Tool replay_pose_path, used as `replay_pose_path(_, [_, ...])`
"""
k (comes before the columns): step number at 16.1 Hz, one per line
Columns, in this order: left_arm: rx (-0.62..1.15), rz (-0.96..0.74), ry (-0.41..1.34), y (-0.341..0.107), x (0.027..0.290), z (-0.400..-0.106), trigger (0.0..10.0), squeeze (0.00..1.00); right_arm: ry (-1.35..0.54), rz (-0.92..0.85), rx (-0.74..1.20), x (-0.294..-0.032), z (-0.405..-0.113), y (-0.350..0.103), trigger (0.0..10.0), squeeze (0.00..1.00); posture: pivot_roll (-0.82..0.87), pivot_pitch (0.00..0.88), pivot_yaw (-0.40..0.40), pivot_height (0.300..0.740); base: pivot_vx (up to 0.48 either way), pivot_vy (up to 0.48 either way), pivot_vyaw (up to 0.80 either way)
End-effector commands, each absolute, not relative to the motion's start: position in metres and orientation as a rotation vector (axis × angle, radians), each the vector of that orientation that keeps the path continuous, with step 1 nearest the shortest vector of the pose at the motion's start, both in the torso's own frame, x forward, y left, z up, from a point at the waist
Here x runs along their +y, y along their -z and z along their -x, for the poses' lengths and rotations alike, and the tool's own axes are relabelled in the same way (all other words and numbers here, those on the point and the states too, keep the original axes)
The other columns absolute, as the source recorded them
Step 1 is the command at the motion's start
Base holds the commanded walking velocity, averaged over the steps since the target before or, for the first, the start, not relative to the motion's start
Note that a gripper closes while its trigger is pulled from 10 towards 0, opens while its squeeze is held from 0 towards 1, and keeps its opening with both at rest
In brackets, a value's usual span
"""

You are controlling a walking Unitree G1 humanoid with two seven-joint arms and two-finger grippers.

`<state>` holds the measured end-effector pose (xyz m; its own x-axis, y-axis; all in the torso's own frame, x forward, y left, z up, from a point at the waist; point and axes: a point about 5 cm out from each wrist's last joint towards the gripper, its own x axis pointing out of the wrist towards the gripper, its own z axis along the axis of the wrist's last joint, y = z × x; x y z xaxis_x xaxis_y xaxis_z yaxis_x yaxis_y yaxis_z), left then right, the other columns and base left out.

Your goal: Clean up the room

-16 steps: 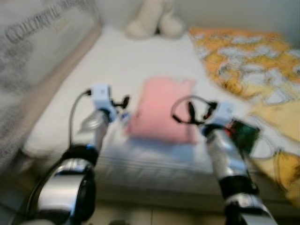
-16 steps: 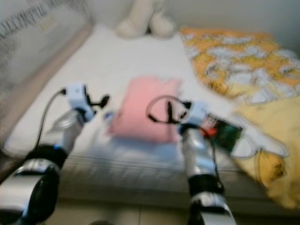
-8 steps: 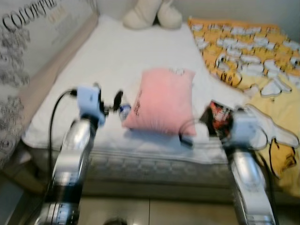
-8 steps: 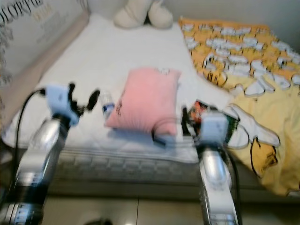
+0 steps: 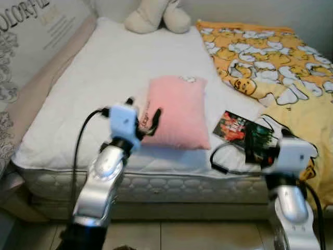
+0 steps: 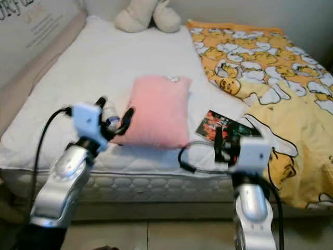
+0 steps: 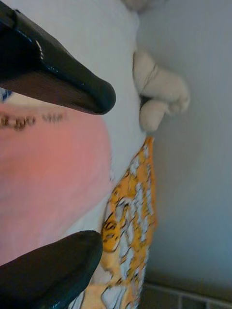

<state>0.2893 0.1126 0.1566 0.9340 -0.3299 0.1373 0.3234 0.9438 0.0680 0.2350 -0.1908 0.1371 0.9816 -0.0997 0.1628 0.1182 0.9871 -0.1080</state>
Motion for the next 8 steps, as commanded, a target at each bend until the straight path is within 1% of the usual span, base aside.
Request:
replay_pose_path(1, [-0.108, -0.065, 0.330, -0.149, 0.109, -0.293, 10.0, 0.00, 0.110, 0.135, -0.094, -0.195, -0.238, -0.127, 10.0, 0.48, -0.16, 0.000, -0.002, 0.740, 0.000, 0.000, -0.80])
replay_pose_path(4, [-0.080, -0.047, 0.332, -0.145, 0.109, -0.300, 10.0, 0.00, 0.072, 0.107, -0.082, -0.187, -0.249, -0.121, 10.0, 0.47, -0.15, 0.000, 0.004, 0.740, 0.000, 0.000, 0.00])
replay_pose_path(8, [-0.084, -0.040, 0.315, -0.148, 0.105, -0.312, 10.0, 0.00, 0.057, 0.087, -0.087, -0.184, -0.259, -0.120, 10.0, 0.46, -0.15, 0.000, 0.015, 0.740, 0.476, 0.000, 0.00])
